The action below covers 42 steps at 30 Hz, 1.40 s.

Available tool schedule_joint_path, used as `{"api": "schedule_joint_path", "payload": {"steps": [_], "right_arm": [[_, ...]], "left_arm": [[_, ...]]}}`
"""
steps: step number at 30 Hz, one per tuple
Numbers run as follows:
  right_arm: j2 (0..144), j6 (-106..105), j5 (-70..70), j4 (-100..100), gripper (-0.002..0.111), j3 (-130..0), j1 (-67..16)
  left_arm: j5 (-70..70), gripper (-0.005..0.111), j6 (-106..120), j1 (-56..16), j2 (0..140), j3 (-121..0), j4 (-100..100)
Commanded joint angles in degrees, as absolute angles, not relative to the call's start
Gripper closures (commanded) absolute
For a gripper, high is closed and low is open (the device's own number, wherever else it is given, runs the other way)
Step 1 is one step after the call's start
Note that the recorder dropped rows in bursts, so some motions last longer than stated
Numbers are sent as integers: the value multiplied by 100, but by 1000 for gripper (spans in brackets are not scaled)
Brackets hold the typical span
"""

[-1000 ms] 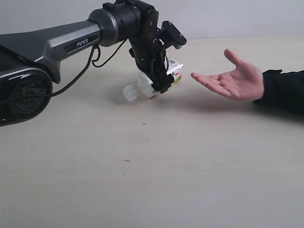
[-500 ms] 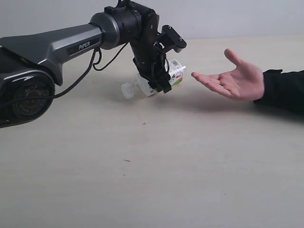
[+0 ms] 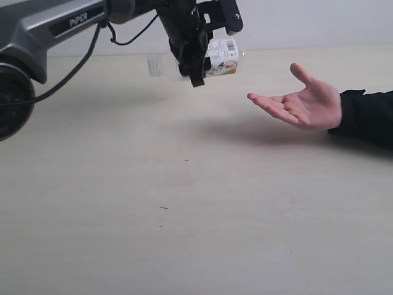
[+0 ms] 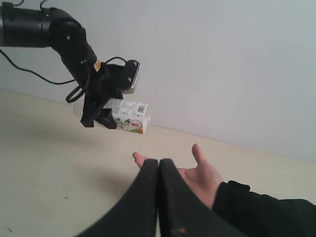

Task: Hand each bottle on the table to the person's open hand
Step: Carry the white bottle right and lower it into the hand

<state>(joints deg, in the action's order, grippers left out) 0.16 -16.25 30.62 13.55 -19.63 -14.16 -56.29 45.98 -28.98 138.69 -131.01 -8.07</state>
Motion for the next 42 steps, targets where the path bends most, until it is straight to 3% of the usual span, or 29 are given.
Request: {"api": "schedule_joint_path", "payload": {"steps": [1,8,16,21,33,42], "right_arm": [[0,-1634,3026,1340,108,-1944,-1398],[0,-1634,3026,1340,108,-1944,-1398],[0,-1634,3026,1340,108,-1944,-1398],[0,-1634,3026,1340,108,-1944,-1398],[0,-1634,3026,1340,108,-1944,-1398],[0,-1634,3026,1351,108,-1944,-1398]], "left_arm": [[-5350,104,5710,-2925,13461,-13125,-390],[-5518,107,6617,-2940,13277,-13125,42],[-6996,107,7352,-2940,13237,-13125,32],[-6996,107,7599,-3120,13144,-13125,0],[-6996,107,8260,-4330,13062,-13125,-375],[-5456,107,9511,-4480,13527,-13125,-334]]}}
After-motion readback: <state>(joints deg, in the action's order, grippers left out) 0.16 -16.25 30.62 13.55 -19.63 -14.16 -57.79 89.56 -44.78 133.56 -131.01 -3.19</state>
